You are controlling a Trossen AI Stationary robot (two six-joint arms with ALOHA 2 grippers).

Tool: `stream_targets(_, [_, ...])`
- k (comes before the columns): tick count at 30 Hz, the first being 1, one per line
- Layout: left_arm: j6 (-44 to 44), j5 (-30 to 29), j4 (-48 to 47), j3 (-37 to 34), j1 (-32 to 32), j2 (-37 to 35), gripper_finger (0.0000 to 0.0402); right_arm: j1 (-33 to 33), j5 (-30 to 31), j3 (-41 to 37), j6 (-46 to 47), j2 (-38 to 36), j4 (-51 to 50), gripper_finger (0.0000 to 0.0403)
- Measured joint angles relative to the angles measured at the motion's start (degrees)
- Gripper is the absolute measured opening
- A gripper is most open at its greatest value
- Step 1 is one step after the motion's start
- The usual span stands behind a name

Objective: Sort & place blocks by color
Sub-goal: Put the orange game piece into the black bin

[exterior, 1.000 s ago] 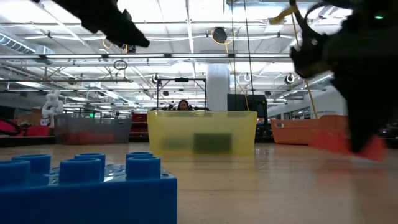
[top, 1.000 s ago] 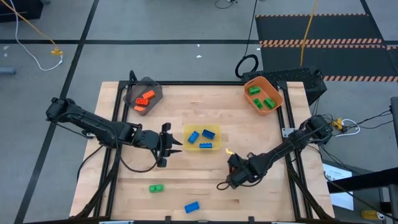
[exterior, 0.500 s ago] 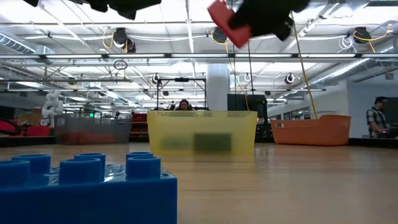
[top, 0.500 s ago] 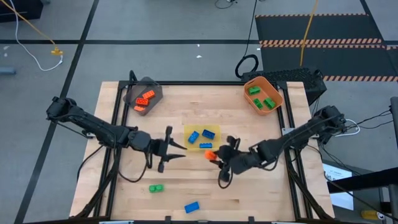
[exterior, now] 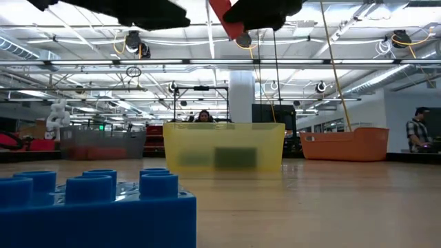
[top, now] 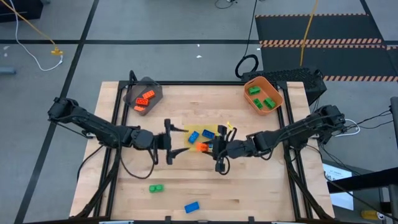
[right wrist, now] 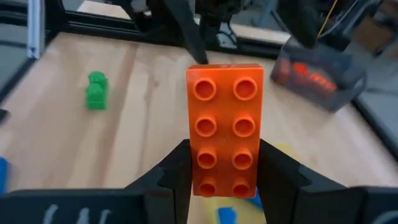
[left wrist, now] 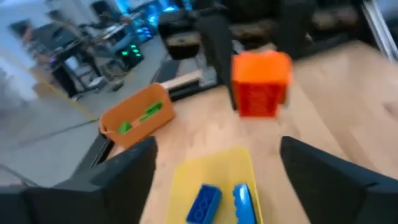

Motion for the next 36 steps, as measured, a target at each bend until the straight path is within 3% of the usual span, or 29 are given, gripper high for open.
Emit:
stream_targets(6, [-5.41,3.94,4.12,-0.02,2.61,1.08,0.0388,-2.17,0.00,0.00,-9.52,-0.02,3.57,0.0121])
stream_targets(14, [-10.65,9.08,9.80,1.24,4.17,3.90,0.0390,-4.70,-0.19,0.01,-12.79,-0.02,3.68,0.0121])
stream_targets(36, [-12.63,8.94,8.17,3.17,4.21,5.12,0.0390,-5.18,-0.25,0.04,-13.38,-0.04,2.39,0.0126])
